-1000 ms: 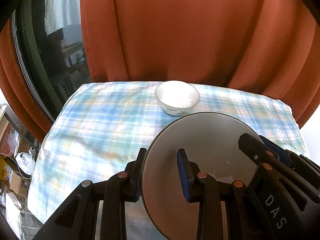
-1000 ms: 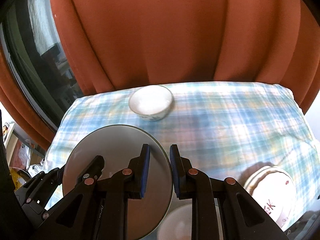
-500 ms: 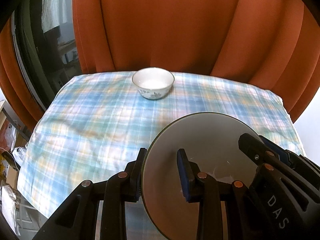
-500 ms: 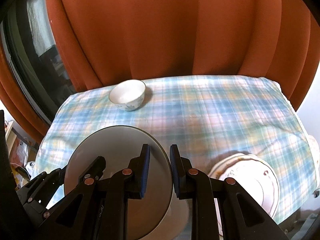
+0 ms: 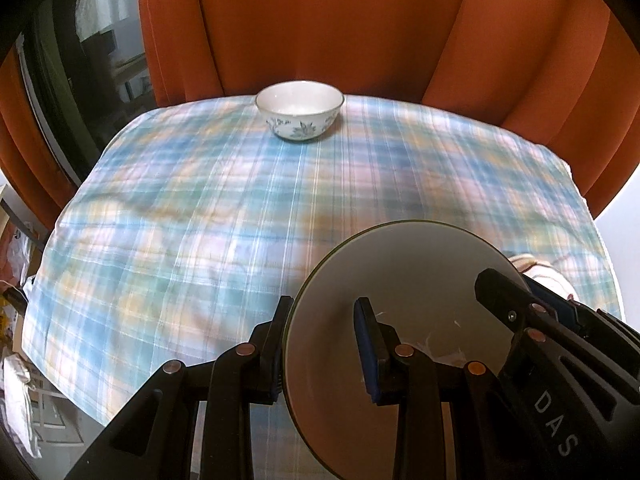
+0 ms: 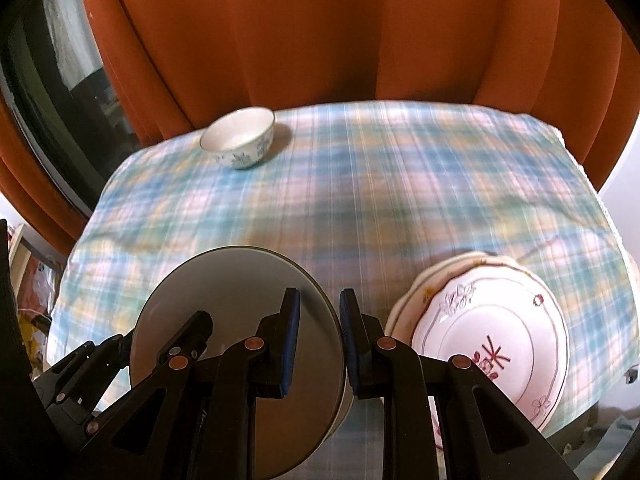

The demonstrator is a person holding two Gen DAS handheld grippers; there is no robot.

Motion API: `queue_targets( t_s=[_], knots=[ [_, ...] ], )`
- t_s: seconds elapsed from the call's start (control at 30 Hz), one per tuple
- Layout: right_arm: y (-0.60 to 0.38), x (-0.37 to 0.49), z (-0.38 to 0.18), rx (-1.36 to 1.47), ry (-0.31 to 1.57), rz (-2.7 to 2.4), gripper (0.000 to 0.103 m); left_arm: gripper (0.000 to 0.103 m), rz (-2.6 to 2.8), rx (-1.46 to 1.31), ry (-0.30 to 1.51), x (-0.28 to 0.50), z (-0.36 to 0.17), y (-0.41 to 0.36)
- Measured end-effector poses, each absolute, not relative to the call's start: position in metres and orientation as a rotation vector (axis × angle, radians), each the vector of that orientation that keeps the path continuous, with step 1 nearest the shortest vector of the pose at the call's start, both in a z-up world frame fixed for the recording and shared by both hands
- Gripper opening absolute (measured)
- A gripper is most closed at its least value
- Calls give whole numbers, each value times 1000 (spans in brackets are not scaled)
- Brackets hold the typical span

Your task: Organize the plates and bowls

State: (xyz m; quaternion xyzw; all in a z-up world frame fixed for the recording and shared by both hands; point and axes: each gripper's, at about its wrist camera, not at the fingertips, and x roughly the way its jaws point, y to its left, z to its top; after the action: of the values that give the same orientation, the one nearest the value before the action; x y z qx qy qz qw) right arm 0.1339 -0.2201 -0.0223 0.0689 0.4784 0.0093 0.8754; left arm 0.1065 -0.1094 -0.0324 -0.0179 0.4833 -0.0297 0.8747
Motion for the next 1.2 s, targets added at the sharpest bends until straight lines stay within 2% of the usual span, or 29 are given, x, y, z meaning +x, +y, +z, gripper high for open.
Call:
queue_targets(
  t_s=[0.67,1.03,1.2],
  knots=[
    [-213,139,-59,76,1095,-2,24,30,-53,-7,1086,109,-68,-115],
    [-218,138,-65,73,1087,26,24,29,-22,14,1052,106,-69,-119],
    [-219,136,-69,75,1089,22,25,36,-25,-4,1069,103,-72,-117]
  ],
)
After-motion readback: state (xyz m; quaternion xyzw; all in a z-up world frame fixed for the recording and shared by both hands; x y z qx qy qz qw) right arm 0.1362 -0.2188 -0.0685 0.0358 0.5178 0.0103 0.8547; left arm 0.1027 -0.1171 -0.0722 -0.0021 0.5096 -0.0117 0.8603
